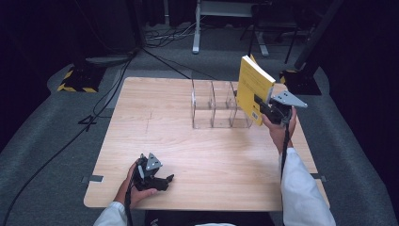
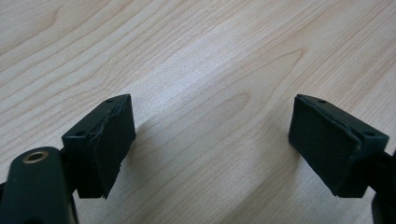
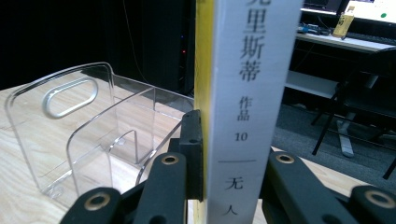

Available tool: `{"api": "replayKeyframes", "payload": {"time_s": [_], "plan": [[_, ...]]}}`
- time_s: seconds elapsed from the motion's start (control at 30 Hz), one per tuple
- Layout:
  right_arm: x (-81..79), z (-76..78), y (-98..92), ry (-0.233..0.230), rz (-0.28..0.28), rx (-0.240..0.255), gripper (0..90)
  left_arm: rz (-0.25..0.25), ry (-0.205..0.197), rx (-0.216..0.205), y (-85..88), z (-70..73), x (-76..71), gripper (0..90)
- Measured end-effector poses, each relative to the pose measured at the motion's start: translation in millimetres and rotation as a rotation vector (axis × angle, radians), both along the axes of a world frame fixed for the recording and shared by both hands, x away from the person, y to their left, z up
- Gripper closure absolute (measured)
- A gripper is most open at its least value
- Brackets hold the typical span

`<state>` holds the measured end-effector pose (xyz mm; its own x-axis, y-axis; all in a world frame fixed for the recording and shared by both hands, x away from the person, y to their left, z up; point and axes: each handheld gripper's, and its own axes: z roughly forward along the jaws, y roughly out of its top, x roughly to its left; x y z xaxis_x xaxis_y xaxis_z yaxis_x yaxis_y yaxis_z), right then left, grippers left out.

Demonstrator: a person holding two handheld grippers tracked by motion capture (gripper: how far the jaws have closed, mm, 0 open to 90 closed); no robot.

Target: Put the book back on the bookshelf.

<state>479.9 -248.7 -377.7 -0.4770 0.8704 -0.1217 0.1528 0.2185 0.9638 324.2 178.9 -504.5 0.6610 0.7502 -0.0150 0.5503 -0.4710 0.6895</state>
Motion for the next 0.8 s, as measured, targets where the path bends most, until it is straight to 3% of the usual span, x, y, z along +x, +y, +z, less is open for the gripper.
{"api": "replayKeyframes", "payload": {"time_s": [0.37,0.8], "plan": [[25.3,-7.1,21.6,-0.003,-0.023,-0.026,76.2,-0.002,-0.001,0.0,0.3,0.0,-0.4,15.3],[42.6,-23.9,28.4,0.024,-0.052,-0.01,76.1,-0.008,-0.009,0.005,0.9,-0.1,-2.1,15.4]]}}
